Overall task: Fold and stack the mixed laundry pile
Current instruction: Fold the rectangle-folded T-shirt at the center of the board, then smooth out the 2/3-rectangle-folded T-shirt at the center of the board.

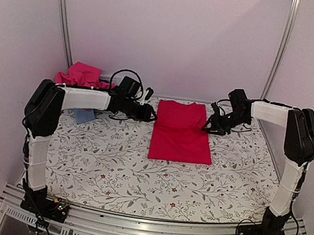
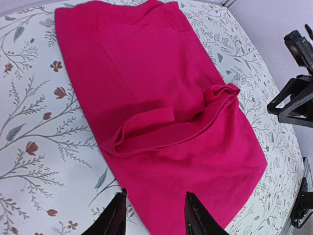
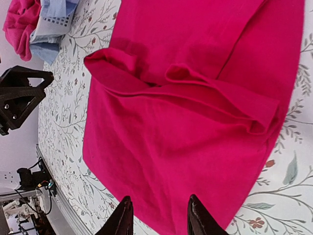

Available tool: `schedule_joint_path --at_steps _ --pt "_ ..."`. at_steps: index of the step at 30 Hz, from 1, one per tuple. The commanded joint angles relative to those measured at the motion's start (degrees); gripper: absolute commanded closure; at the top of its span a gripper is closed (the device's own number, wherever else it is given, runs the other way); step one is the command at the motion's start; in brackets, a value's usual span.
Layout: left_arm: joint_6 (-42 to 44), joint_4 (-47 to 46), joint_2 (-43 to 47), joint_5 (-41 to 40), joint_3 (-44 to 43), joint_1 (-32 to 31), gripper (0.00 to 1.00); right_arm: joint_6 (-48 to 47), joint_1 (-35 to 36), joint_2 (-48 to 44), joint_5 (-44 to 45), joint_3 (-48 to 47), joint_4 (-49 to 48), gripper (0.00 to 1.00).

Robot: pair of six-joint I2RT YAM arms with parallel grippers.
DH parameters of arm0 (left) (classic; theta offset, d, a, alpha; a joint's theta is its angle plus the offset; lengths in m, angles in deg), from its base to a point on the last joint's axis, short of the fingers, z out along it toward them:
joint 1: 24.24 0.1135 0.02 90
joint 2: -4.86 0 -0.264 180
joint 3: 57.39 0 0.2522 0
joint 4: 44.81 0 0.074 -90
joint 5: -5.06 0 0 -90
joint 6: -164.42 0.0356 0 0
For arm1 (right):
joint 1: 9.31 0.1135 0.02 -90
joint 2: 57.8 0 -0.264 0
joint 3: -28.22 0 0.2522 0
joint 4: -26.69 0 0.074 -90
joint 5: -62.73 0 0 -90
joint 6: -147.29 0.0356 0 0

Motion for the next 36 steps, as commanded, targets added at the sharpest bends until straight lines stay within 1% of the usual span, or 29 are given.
schedule_joint_path --at_steps 1,5,12,17,21,23,25,26,28,30,31,34,36 --pt "0.39 -2.33 -4.44 3.1 -2.5 -2.95 0.63 1.06 3.94 2.52 -3.2 0.62 -3.76 0.64" --pt "-0.62 -1.34 -10.64 2.16 -9.0 -2.99 0.66 2.6 4.06 7.89 -1.52 -3.34 -4.97 0.65" --pt "-1.72 2.47 -21.81 0.95 -23.95 -1.23 0.67 2.91 2.31 19.96 2.05 -17.53 -2.35 0.66" --pt "-3.66 1.98 -25.03 -0.64 -30.51 1.06 0.65 3.49 -0.29 24.57 3.84 -25.11 -0.64 0.65" --pt "-3.3 2.38 -22.84 -2.56 -31.83 2.0 0.59 2.82 -1.05 23.86 3.69 -27.27 0.87 0.61" --pt "-2.47 3.53 -20.29 -3.06 -30.5 1.97 0.58 1.88 -1.09 20.94 3.06 -26.25 1.51 0.58" --pt "-1.84 4.47 -16.27 -2.58 -26.41 1.74 0.58 1.06 -1.06 16.53 2.23 -22.57 2.35 0.58" --pt "-1.56 4.1 -13.53 -2.29 -22.52 1.39 0.58 0.78 -1.03 14.67 1.66 -20.71 2.13 0.58" --pt "-0.77 0.43 -7.54 -0.67 -12.86 0.33 0.59 0.81 -0.96 10.0 -1.1 -12.66 0.05 0.59" --pt "-0.95 -4.18 -2.97 2.27 -3.14 -0.98 0.59 1.69 -0.67 5.37 -5.53 -5.72 -2.24 0.59" --pt "-1.6 -5.67 -1.42 4.26 -0.33 -1.75 0.59 2.2 -0.19 3.6 -8.13 -2.61 -3.71 0.59" --pt "-4.77 -10.07 0.16 11.26 4.94 -4.63 0.58 5.45 2.43 -0.45 -17.0 5.74 -10.77 0.59" --pt "-6.98 -14.07 -0.08 14.53 6.2 -7.09 0.58 8.7 4.59 -1.35 -22.12 10.15 -15.39 0.58"
